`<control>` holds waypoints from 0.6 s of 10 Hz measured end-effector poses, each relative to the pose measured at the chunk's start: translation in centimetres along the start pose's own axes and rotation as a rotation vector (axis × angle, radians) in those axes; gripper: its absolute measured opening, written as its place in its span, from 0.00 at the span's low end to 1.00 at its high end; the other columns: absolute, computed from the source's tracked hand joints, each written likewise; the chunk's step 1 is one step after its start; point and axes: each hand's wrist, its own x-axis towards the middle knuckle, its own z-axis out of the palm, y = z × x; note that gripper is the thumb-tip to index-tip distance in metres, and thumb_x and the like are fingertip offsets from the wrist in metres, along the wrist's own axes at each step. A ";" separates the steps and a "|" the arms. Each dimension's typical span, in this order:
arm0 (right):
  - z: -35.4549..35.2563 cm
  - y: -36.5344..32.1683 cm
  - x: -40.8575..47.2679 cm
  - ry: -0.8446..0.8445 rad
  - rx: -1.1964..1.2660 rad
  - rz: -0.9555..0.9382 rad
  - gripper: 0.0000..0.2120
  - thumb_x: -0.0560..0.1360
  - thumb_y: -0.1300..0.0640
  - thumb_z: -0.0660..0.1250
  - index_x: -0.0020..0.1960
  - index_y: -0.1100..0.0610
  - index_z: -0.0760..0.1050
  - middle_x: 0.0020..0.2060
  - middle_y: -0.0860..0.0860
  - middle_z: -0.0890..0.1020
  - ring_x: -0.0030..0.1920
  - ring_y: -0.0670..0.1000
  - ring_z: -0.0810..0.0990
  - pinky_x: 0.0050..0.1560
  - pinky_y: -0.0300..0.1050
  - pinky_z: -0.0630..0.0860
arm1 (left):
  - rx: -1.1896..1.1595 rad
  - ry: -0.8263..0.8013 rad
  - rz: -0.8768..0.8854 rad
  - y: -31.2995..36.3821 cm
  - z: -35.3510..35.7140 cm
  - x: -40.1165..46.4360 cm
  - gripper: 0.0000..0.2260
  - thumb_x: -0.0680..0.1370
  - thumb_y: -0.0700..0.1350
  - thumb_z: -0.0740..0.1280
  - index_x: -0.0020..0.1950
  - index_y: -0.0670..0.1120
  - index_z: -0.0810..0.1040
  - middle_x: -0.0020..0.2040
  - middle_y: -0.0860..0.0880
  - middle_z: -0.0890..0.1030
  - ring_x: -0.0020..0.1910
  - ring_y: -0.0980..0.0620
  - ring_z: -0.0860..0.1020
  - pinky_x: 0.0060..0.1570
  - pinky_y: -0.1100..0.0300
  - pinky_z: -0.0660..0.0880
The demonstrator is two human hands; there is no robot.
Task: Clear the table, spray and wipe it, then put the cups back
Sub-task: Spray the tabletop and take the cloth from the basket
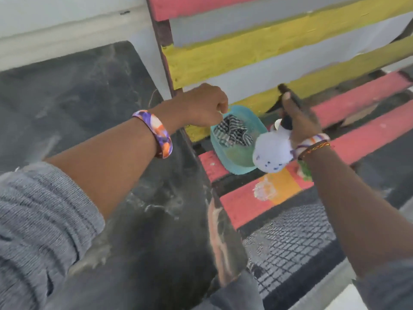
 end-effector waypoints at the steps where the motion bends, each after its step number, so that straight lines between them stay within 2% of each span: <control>1: 0.9 2.6 3.0 -0.197 -0.121 0.061 0.09 0.73 0.51 0.70 0.45 0.57 0.79 0.30 0.49 0.74 0.28 0.42 0.72 0.36 0.35 0.70 | 0.055 -0.200 -0.129 1.0 1.8 4.2 0.03 0.76 0.41 0.61 0.45 0.42 0.74 0.46 0.43 0.74 0.45 0.45 0.71 0.41 0.59 0.68; 2: 1.1 6.0 6.8 -0.388 -0.096 0.103 0.12 0.69 0.57 0.73 0.46 0.66 0.81 0.22 0.43 0.73 0.26 0.41 0.70 0.38 0.38 0.66 | -0.023 -0.264 -0.345 0.8 4.7 7.8 0.15 0.75 0.40 0.61 0.28 0.43 0.63 0.30 0.45 0.67 0.32 0.45 0.66 0.29 0.60 0.62; 3: 1.6 9.2 9.1 -0.547 -0.098 0.184 0.11 0.69 0.62 0.73 0.30 0.50 0.82 0.23 0.42 0.75 0.29 0.41 0.72 0.39 0.37 0.67 | -0.154 -0.301 -0.548 0.1 8.3 9.1 0.11 0.76 0.42 0.60 0.34 0.46 0.69 0.37 0.45 0.74 0.42 0.45 0.72 0.40 0.56 0.74; 4: 1.7 11.5 10.0 -0.764 -0.006 0.290 0.08 0.59 0.55 0.78 0.36 0.54 0.82 0.29 0.51 0.75 0.32 0.46 0.72 0.37 0.36 0.69 | -0.228 -0.447 -0.656 -0.1 10.7 9.6 0.06 0.77 0.42 0.61 0.40 0.46 0.73 0.41 0.45 0.77 0.45 0.45 0.75 0.44 0.54 0.75; 5: 1.6 12.6 11.1 -1.013 -0.009 0.374 0.09 0.63 0.65 0.75 0.40 0.53 0.85 0.34 0.46 0.84 0.40 0.43 0.81 0.43 0.33 0.75 | -0.190 -0.555 -0.741 -0.2 11.7 9.7 0.08 0.76 0.42 0.63 0.51 0.41 0.78 0.37 0.47 0.74 0.43 0.48 0.73 0.44 0.58 0.74; 6: 0.9 12.7 12.8 -1.298 -0.018 0.462 0.22 0.58 0.54 0.79 0.52 0.51 0.82 0.45 0.43 0.85 0.50 0.41 0.81 0.51 0.34 0.76 | -0.157 -0.551 -0.746 -0.5 14.4 11.3 0.13 0.75 0.43 0.64 0.58 0.39 0.77 0.45 0.42 0.79 0.45 0.46 0.77 0.47 0.55 0.76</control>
